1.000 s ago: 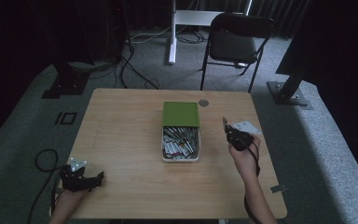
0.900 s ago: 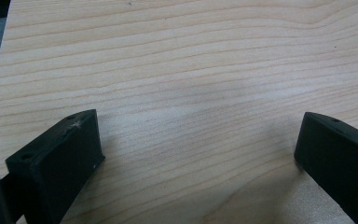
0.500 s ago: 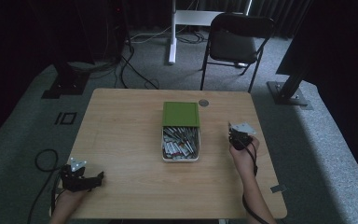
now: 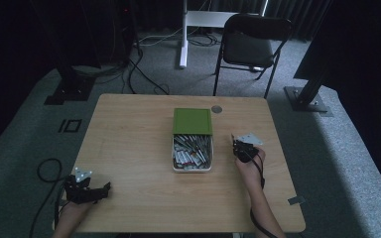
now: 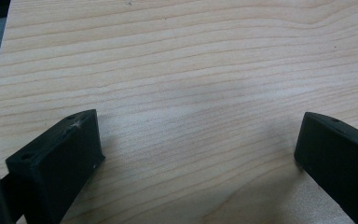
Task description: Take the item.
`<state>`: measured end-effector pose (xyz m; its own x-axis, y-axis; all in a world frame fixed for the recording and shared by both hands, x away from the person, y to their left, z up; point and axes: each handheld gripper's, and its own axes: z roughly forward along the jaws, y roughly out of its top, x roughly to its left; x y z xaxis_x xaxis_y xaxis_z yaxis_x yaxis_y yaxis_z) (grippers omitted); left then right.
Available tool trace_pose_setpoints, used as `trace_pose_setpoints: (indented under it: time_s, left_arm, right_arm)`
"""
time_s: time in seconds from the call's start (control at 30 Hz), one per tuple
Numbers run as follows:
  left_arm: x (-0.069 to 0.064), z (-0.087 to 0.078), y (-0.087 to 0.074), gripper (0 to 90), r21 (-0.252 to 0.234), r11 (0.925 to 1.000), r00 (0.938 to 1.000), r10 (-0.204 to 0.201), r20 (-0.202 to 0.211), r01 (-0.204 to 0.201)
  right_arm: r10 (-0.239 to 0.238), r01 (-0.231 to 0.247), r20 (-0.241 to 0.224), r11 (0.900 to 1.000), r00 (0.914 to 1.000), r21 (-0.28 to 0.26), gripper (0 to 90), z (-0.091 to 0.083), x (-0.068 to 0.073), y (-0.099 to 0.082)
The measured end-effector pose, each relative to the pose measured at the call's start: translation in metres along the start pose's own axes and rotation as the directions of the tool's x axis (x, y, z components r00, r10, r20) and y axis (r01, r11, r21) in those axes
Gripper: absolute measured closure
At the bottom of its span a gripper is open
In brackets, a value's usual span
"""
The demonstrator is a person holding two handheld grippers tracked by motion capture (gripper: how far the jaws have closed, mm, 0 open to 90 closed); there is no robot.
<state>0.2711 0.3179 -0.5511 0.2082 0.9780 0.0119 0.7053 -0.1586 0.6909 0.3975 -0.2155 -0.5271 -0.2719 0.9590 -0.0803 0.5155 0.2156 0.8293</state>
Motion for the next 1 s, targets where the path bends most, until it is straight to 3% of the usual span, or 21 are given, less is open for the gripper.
trace_pose_setpoints:
  time_s: [0.17, 0.27, 0.3, 0.37, 0.4, 0.5, 0.63, 0.9, 1.0]
  left_arm:
    - [0.0, 0.0, 0.0, 1.4, 0.0, 1.0, 1.0, 0.0, 0.0, 0.0]
    - [0.0, 0.0, 0.0, 1.4, 0.0, 1.0, 1.0, 0.0, 0.0, 0.0]
    - [0.0, 0.0, 0.0, 1.4, 0.0, 1.0, 1.0, 0.0, 0.0, 0.0]
    - [0.0, 0.0, 0.0, 1.4, 0.0, 1.0, 1.0, 0.0, 0.0, 0.0]
    - [0.0, 0.0, 0.0, 1.4, 0.0, 1.0, 1.0, 0.0, 0.0, 0.0]
    - [0.0, 0.0, 0.0, 1.4, 0.0, 1.0, 1.0, 0.0, 0.0, 0.0]
    - [0.0, 0.0, 0.0, 1.4, 0.0, 1.0, 1.0, 0.0, 0.0, 0.0]
    - [0.0, 0.0, 0.0, 1.4, 0.0, 1.0, 1.0, 0.0, 0.0, 0.0]
    - [0.0, 0.0, 0.0, 1.4, 0.0, 1.0, 1.0, -0.001, 0.0, 0.001]
  right_arm:
    - [-0.025, 0.026, -0.044, 0.9993, 0.9987, 0.025, 80.9, 0.009, 0.017, -0.006]
    - [-0.02, 0.022, -0.056, 0.9992, 0.9983, 0.033, 77.9, 0.012, 0.021, -0.009]
    - [-0.006, 0.009, -0.088, 0.9991, 0.9961, 0.042, 72.0, 0.016, 0.024, -0.012]
    - [0.01, -0.004, -0.113, 0.9986, 0.9936, 0.053, 68.8, 0.017, 0.025, -0.013]
    - [0.009, -0.002, -0.157, 0.9989, 0.9875, 0.047, 64.4, 0.018, 0.027, -0.014]
    - [0.003, 0.003, -0.191, 0.9995, 0.9816, 0.032, 57.3, 0.015, 0.029, -0.014]
    - [0.028, -0.025, -0.214, 0.9995, 0.9765, 0.017, 47.6, 0.007, 0.025, -0.011]
    - [0.024, -0.026, -0.215, 0.9996, 0.9762, -0.005, 34.1, -0.014, 0.018, -0.011]
    - [0.055, -0.054, -0.216, 0.9985, 0.9748, 0.01, 24.6, -0.025, 0.01, -0.014]
